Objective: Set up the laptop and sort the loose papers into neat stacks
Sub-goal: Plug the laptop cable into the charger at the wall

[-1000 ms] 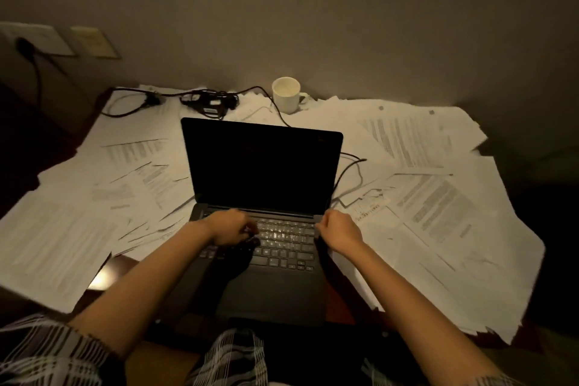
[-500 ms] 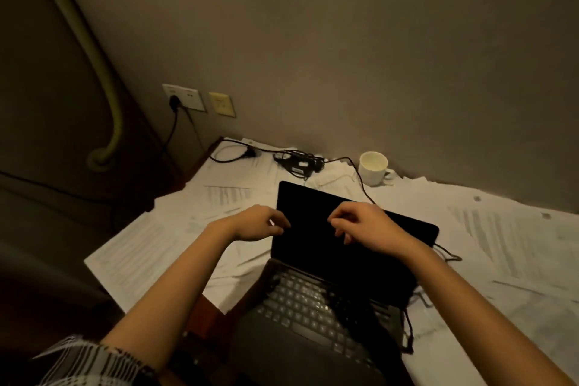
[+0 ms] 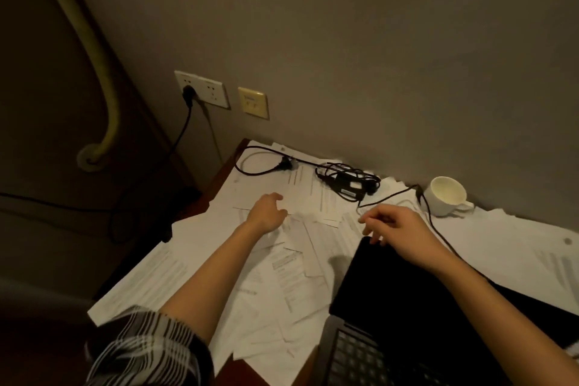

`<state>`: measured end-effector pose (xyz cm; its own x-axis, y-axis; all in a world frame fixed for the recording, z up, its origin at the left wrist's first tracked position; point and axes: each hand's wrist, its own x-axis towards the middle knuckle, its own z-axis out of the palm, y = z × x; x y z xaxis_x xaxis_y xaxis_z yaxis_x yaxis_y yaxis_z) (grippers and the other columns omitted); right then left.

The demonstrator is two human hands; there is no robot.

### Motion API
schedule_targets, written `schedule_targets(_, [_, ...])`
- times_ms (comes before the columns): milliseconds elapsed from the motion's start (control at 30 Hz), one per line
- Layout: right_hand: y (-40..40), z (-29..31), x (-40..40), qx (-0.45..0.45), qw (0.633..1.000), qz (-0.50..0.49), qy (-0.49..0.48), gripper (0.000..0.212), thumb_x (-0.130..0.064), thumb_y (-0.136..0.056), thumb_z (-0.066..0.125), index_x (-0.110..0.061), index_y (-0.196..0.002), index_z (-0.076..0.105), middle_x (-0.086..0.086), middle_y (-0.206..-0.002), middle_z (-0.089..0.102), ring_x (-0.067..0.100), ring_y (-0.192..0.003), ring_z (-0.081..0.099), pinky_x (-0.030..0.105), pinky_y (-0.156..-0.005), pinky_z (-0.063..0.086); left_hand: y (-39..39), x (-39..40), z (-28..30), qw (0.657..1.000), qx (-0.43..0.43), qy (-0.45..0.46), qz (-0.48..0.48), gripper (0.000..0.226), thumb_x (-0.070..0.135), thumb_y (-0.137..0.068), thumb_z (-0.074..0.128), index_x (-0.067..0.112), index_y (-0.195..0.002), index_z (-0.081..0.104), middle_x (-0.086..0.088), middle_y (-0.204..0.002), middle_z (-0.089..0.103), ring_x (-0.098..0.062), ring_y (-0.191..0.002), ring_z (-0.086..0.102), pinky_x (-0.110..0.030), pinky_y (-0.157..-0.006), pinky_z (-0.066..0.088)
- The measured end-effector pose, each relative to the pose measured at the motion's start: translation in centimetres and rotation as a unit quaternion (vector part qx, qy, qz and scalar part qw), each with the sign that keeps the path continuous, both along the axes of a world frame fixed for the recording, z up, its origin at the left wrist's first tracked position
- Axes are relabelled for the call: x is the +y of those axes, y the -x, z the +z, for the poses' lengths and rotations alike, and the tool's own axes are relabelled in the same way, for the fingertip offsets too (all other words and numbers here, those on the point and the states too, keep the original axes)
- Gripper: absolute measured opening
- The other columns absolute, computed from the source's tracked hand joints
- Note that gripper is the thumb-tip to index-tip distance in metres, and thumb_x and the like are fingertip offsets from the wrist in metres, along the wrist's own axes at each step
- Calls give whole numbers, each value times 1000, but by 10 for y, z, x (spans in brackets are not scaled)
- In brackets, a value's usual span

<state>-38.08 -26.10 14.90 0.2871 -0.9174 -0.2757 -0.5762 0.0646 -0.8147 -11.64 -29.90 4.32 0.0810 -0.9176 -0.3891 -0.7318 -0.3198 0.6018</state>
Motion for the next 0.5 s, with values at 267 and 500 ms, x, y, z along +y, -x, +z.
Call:
schedule_targets(267, [-137, -77, -83, 59, 990, 6, -127, 9, -16, -93, 57, -18, -93, 65, 3, -84, 69, 11, -70, 65, 18, -60, 47, -64, -116, -59, 991, -108, 46, -66, 52, 19, -95, 50, 6, -142, 34, -14, -143, 40, -30, -130, 39, -33, -105, 30])
schedule_targets(500, [-179, -119, -123, 14, 968, -94, -231, 12, -11, -94, 55, -11, -101, 64, 8, -88, 67, 16, -72, 64, 21, -60, 51, -70, -151, -108, 978, -171, 67, -98, 37, 23, -93, 49, 11, -128, 46, -11, -128, 48, -29, -117, 43, -35, -96, 34])
